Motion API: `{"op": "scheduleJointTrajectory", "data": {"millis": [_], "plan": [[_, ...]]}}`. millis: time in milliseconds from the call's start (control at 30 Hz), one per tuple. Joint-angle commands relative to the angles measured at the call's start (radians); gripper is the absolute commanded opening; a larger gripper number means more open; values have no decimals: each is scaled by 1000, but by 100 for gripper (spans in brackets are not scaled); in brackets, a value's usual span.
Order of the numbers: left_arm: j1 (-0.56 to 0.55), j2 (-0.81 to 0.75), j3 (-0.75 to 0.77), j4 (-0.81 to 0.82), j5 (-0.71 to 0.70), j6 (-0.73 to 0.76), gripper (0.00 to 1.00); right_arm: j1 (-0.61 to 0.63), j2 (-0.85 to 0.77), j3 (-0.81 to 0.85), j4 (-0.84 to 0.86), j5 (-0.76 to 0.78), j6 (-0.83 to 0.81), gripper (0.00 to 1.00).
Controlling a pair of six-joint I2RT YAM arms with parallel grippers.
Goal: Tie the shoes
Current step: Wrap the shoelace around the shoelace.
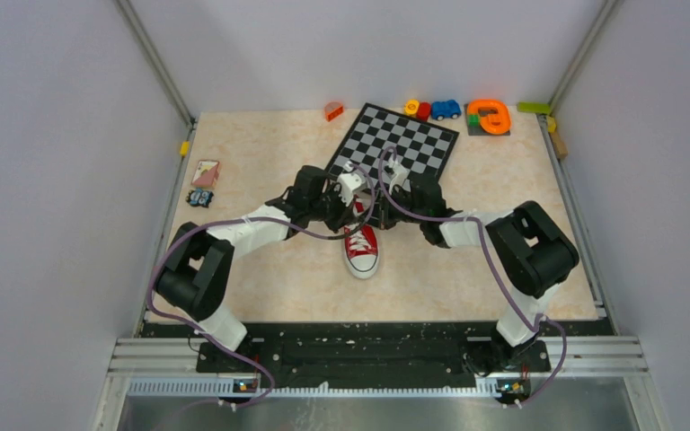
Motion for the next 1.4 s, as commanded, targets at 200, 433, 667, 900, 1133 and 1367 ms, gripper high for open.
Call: {"op": "scheduleJointTrajectory", "data": {"millis": [200, 433, 667, 900, 1133, 1367], "plan": [[61, 73, 57, -10, 185, -135, 0, 15, -62, -22, 108, -23, 11, 0], [78, 105, 50, 29, 221, -216, 0, 16, -60, -35, 163, -44, 43, 0], [96, 140, 71, 17, 260, -300, 0, 16, -50, -27, 173, -39, 53, 0], [123, 179, 97, 7, 300, -356, 0, 20, -33, -23, 206, -59, 76, 0], [154, 257, 142, 2, 376, -397, 0, 28, -9, -5, 213, -72, 88, 0], [174, 283, 150, 4, 389, -424, 0, 28, 2, 8, 186, -47, 94, 15]]}}
